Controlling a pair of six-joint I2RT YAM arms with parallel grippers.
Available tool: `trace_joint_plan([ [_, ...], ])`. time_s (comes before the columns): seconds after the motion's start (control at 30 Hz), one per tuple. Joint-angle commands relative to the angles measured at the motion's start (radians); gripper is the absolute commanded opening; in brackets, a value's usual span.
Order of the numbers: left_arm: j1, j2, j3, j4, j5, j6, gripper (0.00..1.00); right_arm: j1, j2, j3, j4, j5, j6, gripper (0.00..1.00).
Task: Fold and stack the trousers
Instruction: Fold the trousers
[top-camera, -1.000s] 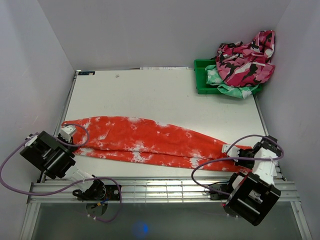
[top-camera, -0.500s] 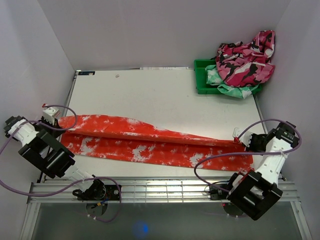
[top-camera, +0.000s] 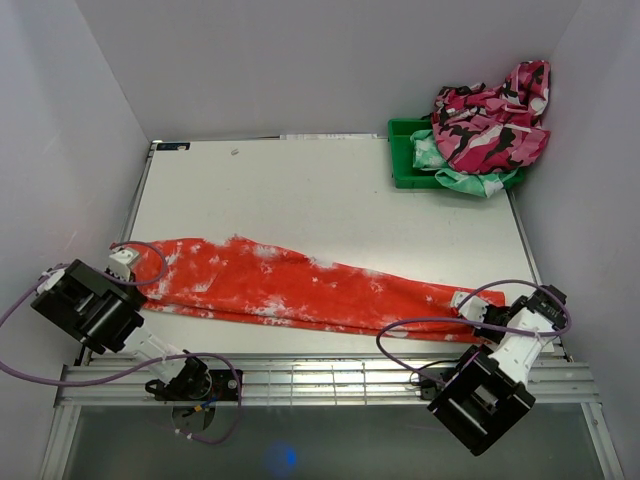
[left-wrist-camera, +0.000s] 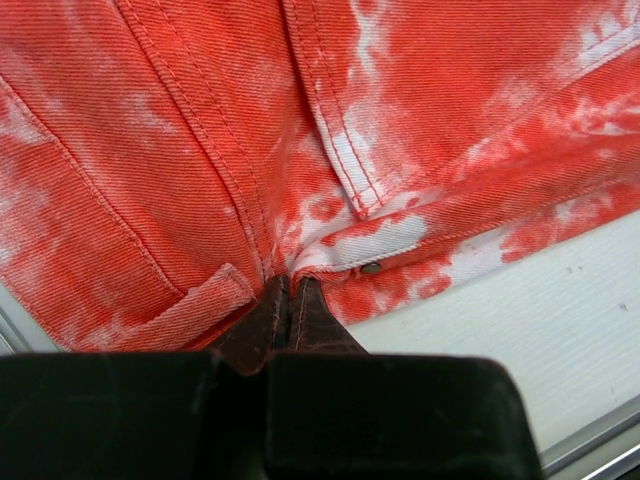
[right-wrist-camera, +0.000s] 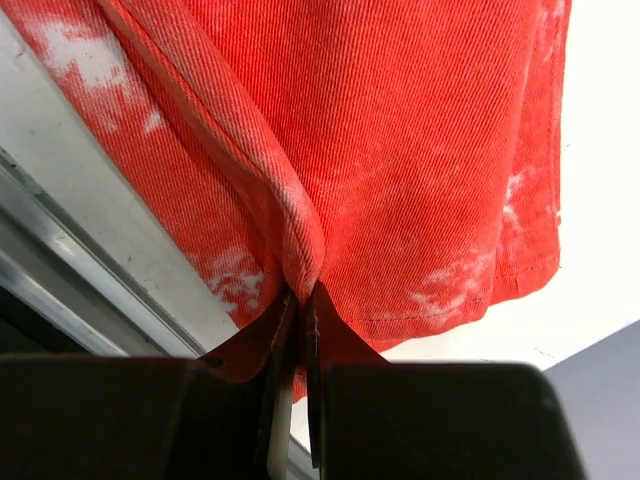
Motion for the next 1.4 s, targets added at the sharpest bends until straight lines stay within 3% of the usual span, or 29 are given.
trace_joint_plan([
  [0.0, -0.016, 0.052, -0.027, 0.124, -0.130, -0.032, 0.00, -0.006, -0.024, -0.072, 0.133, 0.047, -0.492, 0.08],
  [0.23, -0.016, 0.011, -0.043, 0.124, -0.119, -0.002, 0.00, -0.002, 0.046, -0.009, 0.185, 0.005, -0.457, 0.08],
  [0.4, -0.037, 0.023, 0.005, 0.108, -0.085, -0.082, 0.00, 0.020, 0.099, 0.033, 0.240, -0.007, -0.446, 0.08],
  [0.47, -0.043, 0.033, 0.019, 0.091, -0.088, -0.097, 0.01, 0.029, 0.116, 0.050, 0.243, -0.002, -0.445, 0.26],
  [0.5, -0.045, 0.033, 0.020, 0.088, -0.087, -0.102, 0.07, 0.034, 0.119, 0.057, 0.240, -0.005, -0.442, 0.55],
  [0.53, -0.046, 0.030, 0.020, 0.065, -0.090, -0.099, 0.12, 0.034, 0.120, 0.069, 0.231, -0.012, -0.436, 0.67],
  [0.6, -0.046, 0.019, 0.016, 0.042, -0.091, -0.073, 0.22, 0.034, 0.123, 0.137, 0.181, -0.030, -0.407, 0.84],
  [0.7, -0.046, -0.018, -0.001, 0.020, -0.088, -0.049, 0.34, 0.032, 0.152, 0.291, 0.049, -0.042, -0.367, 0.91],
  [0.93, -0.046, -0.095, 0.005, -0.099, -0.067, 0.027, 0.61, -0.025, 0.310, 0.672, -0.186, -0.068, -0.255, 0.94],
  [1.07, -0.046, -0.154, 0.042, -0.214, -0.049, 0.109, 0.66, -0.029, 0.436, 0.844, -0.312, -0.099, -0.099, 0.92],
  [1.1, -0.048, -0.183, 0.052, -0.236, -0.024, 0.119, 0.72, -0.029, 0.459, 0.869, -0.338, -0.108, -0.062, 0.92],
  [1.27, -0.058, -0.263, 0.132, -0.405, 0.095, 0.191, 0.76, -0.006, 0.560, 0.867, -0.341, -0.140, 0.223, 0.84],
  [1.37, -0.081, -0.338, 0.144, -0.463, 0.175, 0.194, 0.76, 0.014, 0.597, 0.817, -0.249, -0.147, 0.489, 0.74],
])
